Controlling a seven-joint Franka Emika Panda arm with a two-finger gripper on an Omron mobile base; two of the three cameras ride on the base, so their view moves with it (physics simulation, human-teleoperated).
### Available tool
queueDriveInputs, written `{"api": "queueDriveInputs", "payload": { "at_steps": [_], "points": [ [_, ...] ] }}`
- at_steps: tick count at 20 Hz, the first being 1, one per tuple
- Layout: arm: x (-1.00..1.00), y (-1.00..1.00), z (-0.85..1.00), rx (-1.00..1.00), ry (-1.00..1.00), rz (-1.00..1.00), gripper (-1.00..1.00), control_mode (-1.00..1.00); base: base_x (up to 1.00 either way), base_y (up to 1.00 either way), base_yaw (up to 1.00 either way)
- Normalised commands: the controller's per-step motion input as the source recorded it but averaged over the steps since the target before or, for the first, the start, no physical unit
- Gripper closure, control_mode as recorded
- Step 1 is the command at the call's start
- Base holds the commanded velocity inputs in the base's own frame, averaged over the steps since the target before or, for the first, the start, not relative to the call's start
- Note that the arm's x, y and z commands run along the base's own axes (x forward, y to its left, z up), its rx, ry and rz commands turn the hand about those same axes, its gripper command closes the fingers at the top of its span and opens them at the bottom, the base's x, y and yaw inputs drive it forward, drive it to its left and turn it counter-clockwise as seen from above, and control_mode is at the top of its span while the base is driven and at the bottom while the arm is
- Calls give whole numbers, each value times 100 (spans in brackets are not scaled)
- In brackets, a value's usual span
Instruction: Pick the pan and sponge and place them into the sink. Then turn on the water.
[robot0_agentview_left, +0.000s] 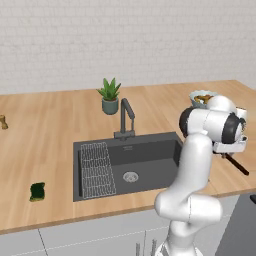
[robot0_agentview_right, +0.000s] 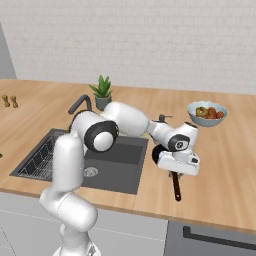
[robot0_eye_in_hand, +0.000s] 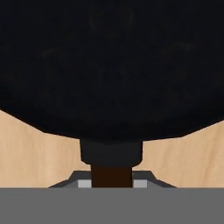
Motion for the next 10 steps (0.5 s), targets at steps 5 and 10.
{"api": "queueDriveInputs", "payload": {
  "at_steps": [5,10],
  "points": [
    [-4,100,24,-8,-3,18,100,-100,0,0,0],
    [0,100,20,-5,-10,32,100,-100,0,0,0]
  ]
}}
